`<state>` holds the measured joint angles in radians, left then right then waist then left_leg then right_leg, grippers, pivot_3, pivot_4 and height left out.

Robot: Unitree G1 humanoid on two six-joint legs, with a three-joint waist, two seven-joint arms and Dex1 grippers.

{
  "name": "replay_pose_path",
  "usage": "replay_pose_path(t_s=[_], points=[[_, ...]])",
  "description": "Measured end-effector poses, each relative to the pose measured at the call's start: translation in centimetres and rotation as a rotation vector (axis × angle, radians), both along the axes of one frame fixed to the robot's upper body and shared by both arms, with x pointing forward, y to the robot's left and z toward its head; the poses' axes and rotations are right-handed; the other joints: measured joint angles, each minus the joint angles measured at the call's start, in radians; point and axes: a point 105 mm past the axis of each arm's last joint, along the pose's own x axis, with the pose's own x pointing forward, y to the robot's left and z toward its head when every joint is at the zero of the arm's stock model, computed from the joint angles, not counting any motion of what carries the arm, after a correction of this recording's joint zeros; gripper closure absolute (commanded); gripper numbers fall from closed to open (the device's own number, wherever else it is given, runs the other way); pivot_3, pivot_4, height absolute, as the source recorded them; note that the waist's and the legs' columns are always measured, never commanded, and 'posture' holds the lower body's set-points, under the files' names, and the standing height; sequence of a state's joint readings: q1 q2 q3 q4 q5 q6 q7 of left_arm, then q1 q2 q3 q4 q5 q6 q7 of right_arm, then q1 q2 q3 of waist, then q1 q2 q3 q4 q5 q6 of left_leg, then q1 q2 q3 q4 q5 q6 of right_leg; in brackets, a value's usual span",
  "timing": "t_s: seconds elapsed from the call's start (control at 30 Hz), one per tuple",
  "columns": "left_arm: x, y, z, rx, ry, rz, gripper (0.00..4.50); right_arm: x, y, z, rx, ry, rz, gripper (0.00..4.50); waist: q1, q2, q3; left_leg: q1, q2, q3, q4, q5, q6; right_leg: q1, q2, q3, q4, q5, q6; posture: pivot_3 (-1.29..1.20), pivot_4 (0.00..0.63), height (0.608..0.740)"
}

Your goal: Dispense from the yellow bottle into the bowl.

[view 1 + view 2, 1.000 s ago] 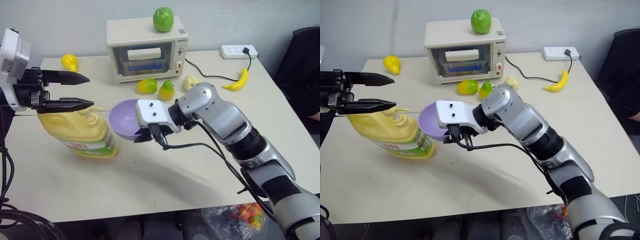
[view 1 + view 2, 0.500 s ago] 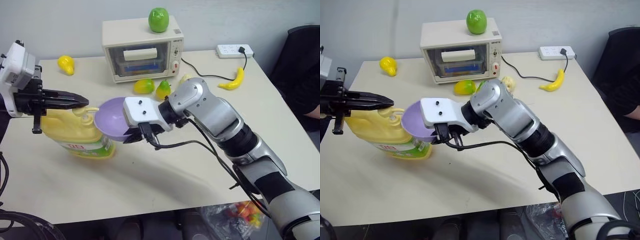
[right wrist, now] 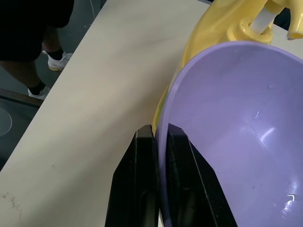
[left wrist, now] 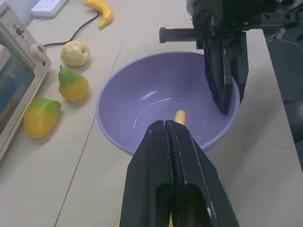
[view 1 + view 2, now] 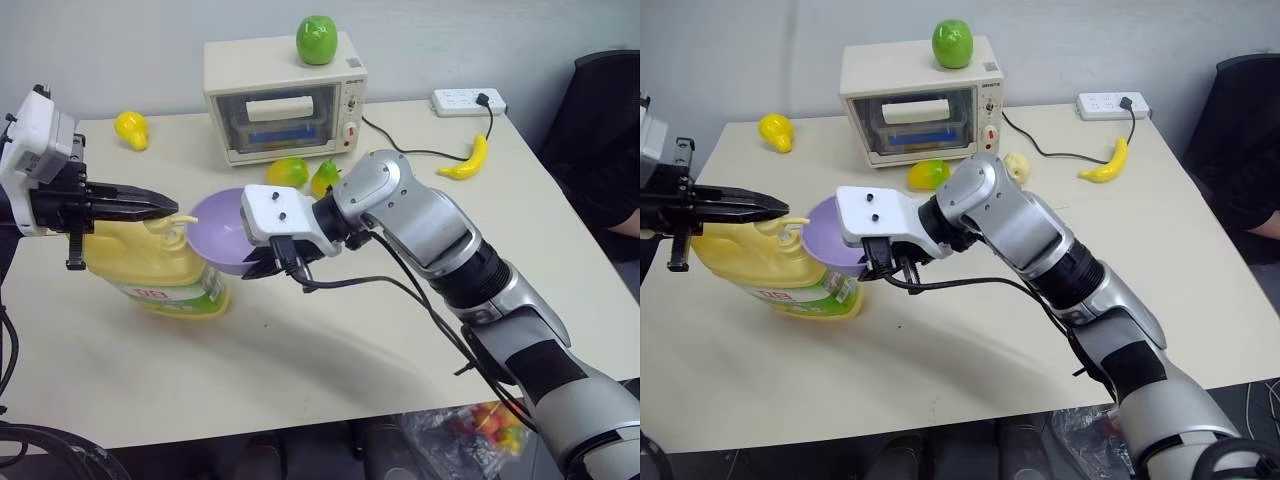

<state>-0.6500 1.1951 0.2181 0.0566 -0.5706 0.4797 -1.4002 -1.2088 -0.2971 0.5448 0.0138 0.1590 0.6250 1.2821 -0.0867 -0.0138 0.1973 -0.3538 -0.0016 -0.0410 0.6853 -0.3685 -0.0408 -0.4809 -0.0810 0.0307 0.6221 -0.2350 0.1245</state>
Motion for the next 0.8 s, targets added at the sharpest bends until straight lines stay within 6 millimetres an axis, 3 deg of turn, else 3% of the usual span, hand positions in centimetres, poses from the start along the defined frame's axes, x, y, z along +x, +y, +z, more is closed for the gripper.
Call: replay_pose_path(t_s=[0.23, 0.5, 0.8], points=[[-0.1, 0.2, 1.7, -0.03, -0.012, 0.002, 4.47, 0.1, -0.1, 0.0, -0.002, -0.009, 0.006, 4.5, -0.002, 0.0, 0.0, 0.0, 0.0, 0.0, 0.001, 0.0, 0.0, 0.0, 0.0, 0.0, 0.001, 0.0, 0.0, 0.0, 0.15, 0.74], [-1.1, 1.3, 0.4, 0.051, 0.069, 0.014, 4.47, 0.1, -0.2, 0.1, -0.002, -0.021, 0.017, 4.5, -0.001, 0.0, 0.0, 0.0, 0.0, 0.0, 0.001, 0.0, 0.0, 0.0, 0.0, 0.0, 0.001, 0.0, 0.0, 0.0, 0.15, 0.74], [-1.1, 1.6, 0.1, 0.118, 0.011, 0.004, 4.47, 0.0, -0.2, 0.1, -0.003, -0.025, 0.032, 4.5, -0.001, 0.0, 0.0, 0.002, 0.0, 0.0, 0.001, 0.0, 0.0, 0.001, 0.0, 0.0, 0.002, 0.0, 0.0, 0.0, 0.15, 0.74]])
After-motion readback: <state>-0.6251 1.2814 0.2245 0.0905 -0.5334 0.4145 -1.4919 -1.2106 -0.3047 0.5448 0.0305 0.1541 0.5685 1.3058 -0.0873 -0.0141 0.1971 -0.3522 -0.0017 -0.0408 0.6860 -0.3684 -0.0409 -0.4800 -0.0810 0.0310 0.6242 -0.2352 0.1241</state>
